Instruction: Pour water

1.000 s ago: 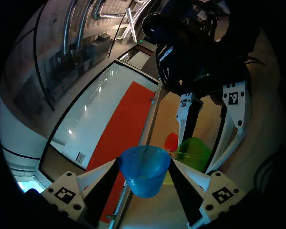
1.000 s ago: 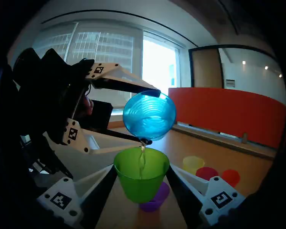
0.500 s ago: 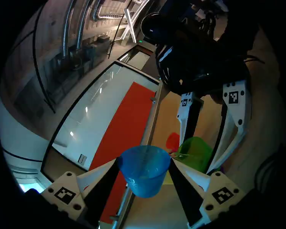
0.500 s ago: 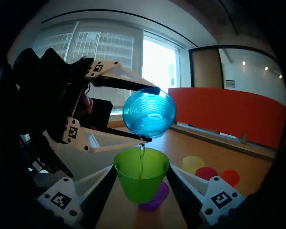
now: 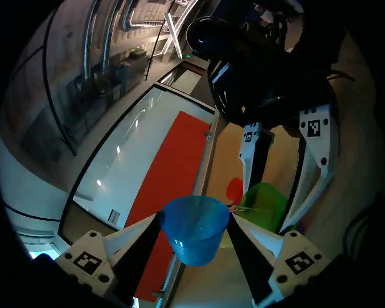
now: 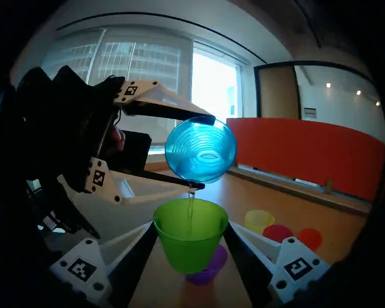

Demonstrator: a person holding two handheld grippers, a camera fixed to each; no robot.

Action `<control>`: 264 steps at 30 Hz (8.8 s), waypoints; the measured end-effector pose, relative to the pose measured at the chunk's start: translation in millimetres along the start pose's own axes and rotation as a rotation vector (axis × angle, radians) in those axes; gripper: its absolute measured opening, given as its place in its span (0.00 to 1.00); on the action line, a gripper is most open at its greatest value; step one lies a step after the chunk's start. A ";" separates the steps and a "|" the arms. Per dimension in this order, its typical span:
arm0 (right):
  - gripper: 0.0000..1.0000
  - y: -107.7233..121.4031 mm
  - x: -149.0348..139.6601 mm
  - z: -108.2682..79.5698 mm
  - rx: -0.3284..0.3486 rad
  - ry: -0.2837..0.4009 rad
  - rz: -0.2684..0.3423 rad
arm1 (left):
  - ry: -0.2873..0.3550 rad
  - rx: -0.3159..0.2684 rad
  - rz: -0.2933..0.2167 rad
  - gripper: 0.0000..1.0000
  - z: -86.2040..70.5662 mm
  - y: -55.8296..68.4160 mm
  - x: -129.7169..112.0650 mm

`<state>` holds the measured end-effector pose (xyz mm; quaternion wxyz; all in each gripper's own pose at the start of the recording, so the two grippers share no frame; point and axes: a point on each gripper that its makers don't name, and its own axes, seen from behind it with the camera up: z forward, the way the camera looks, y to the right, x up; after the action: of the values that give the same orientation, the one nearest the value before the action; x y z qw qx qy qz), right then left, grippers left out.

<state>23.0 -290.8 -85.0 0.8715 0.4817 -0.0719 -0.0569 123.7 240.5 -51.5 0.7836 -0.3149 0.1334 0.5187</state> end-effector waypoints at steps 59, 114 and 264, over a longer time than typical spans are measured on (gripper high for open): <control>0.91 1.3 -1.8 -1.9 -0.007 0.006 -0.002 | 0.007 0.026 0.151 0.88 -5.1 0.0 10.8; 0.91 3.3 -4.5 -6.9 -0.013 0.010 -0.004 | 0.012 0.050 0.319 0.88 -2.4 -7.1 23.9; 0.91 18.3 10.4 -28.1 -0.072 0.018 -0.027 | -0.099 -0.049 -1.085 0.88 -7.2 1.1 -74.7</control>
<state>38.8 -259.6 -83.6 0.8882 0.4513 -0.0553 -0.0669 91.7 181.7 -17.5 0.9365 -0.3319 -0.0974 0.0569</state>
